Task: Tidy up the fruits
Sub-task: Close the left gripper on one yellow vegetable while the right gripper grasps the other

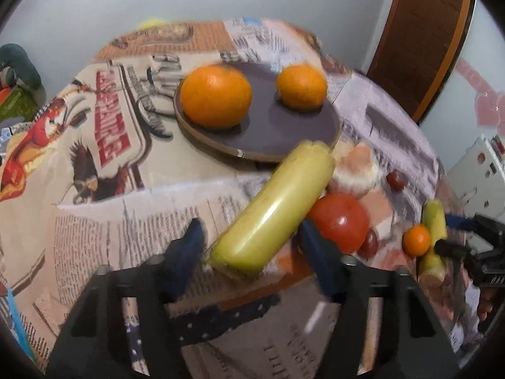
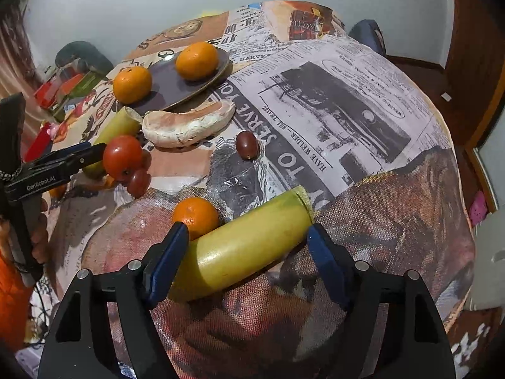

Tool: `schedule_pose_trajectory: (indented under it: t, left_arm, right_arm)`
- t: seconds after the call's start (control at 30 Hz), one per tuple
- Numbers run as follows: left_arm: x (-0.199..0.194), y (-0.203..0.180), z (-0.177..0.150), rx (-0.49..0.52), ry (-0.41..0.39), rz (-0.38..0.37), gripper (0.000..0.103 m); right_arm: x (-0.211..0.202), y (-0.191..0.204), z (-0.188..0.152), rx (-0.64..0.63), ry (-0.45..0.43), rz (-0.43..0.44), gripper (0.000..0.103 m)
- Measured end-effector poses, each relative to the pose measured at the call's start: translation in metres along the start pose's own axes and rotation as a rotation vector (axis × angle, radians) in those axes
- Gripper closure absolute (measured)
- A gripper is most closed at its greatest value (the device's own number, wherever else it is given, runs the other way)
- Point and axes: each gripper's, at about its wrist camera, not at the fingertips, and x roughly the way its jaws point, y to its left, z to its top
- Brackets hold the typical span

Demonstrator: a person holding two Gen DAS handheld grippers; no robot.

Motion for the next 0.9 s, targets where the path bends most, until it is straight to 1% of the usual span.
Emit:
schedule_pose_trajectory:
  t: [0.1,0.17,0.2,0.37,0.43,0.47,0.53,0.63,0.77,0.8,0.83,0.9]
  left_arm:
    - [-0.002,-0.003,-0.005,0.027,-0.011,0.027,0.045]
    - [-0.005,-0.008,-0.008,0.039,-0.022,0.058,0.046]
    - [-0.006,-0.009,-0.009,0.040,-0.026,0.062,0.048]
    - [-0.016,-0.007,-0.019,0.019,-0.026,0.050,0.056]
    - [-0.024,-0.006,-0.025,0.011,-0.029,0.045,0.062]
    - [-0.026,-0.005,-0.026,0.001,-0.026,0.038,0.064]
    - [-0.029,-0.004,-0.030,-0.025,-0.018,0.023,0.065]
    - [-0.032,-0.008,-0.033,-0.024,-0.015,0.026,0.067]
    - [-0.037,-0.019,-0.036,-0.028,0.001,-0.006,0.070]
    - [-0.037,-0.021,-0.037,-0.026,0.005,-0.013,0.070]
    - [-0.037,-0.025,-0.038,-0.023,0.011,-0.021,0.070]
    - [-0.037,-0.030,-0.038,-0.010,0.011,-0.004,0.070]
  right_arm:
    - [0.001,-0.004,-0.002,0.030,0.017,0.043,0.028]
    - [0.005,-0.004,-0.005,0.054,0.029,0.078,0.025]
    - [0.007,-0.003,-0.006,0.056,0.035,0.091,0.024]
    - [0.009,0.002,-0.006,0.027,0.030,0.090,0.025]
    - [0.008,0.002,-0.004,0.022,0.022,0.091,0.035]
    - [0.007,0.001,-0.003,0.020,0.019,0.093,0.037]
    - [0.004,0.002,-0.001,0.006,0.012,0.088,0.045]
    - [0.001,0.004,-0.001,-0.030,0.003,0.065,0.053]
    - [-0.006,0.004,0.000,-0.081,-0.007,0.037,0.061]
    - [-0.008,0.003,0.000,-0.091,-0.010,0.031,0.065]
    - [-0.011,0.002,0.002,-0.103,-0.017,0.025,0.074]
    - [-0.015,-0.003,0.006,-0.113,-0.023,0.005,0.083]
